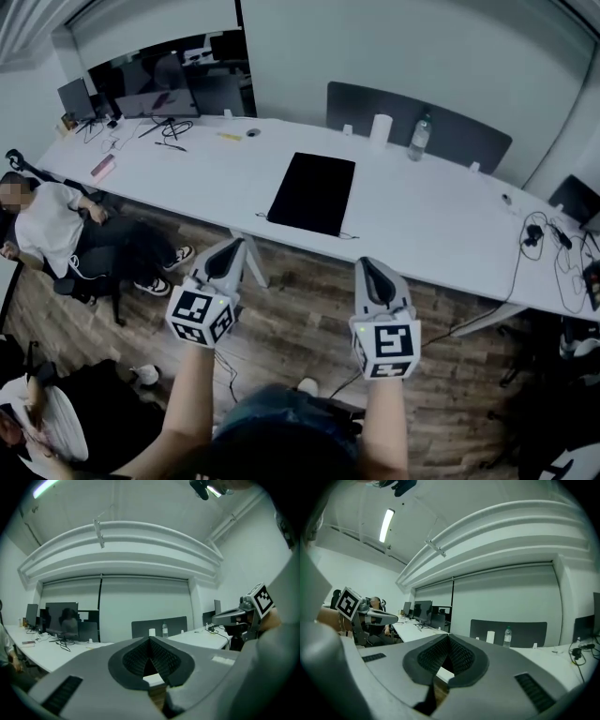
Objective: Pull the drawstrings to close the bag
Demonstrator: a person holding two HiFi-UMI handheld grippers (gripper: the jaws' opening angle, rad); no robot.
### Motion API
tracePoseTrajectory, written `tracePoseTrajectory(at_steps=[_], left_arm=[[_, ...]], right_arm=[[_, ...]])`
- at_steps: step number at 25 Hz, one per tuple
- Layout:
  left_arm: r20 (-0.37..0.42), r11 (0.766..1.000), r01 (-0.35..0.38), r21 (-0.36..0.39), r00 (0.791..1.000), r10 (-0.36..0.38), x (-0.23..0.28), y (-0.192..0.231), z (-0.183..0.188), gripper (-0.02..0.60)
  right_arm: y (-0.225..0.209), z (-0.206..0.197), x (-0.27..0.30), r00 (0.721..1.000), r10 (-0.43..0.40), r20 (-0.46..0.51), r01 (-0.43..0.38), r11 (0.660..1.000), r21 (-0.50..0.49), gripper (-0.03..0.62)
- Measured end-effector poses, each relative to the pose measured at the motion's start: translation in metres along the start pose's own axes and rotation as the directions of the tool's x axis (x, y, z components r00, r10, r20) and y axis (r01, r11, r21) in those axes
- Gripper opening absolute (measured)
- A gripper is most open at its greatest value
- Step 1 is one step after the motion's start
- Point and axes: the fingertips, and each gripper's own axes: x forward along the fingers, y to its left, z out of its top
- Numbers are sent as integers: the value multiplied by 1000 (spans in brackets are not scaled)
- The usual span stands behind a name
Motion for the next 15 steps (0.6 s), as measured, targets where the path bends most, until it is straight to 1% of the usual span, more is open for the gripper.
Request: tracePoseTrajectory(at_steps=[2, 5, 7, 10, 13, 14, 15], left_arm=[[-14, 1000, 25, -5, 1000, -25, 9, 1, -7, -3], [-43, 1000, 14, -21, 999, -15, 23, 12, -19, -3], [-57, 999, 3, -35, 998, -5, 32, 22, -28, -3], [-86, 999, 6, -41, 996, -10, 51, 38, -41, -3], [-134, 998, 36, -44, 990, -42, 74, 51, -57, -3], [-158, 998, 55, -38, 986, -60, 82, 55, -65, 17], [-185, 997, 74, -32, 980, -79, 90, 59, -72, 54]], right_arm=[[-6, -8, 10, 1000, 21, 5, -21, 1000, 5, -6], [-16, -19, 22, 1000, 23, -5, -23, 1000, 21, -6], [-22, -29, 30, 999, 13, -47, -12, 1000, 21, -6], [-34, -45, 43, 992, 0, -127, 1, 1000, 7, -6], [-49, -64, 63, 988, 11, -154, -11, 1000, -3, -6], [-54, -70, 69, 986, 13, -168, -13, 1000, -2, -6], [-58, -76, 77, 982, 14, -187, -15, 1000, -2, -6]])
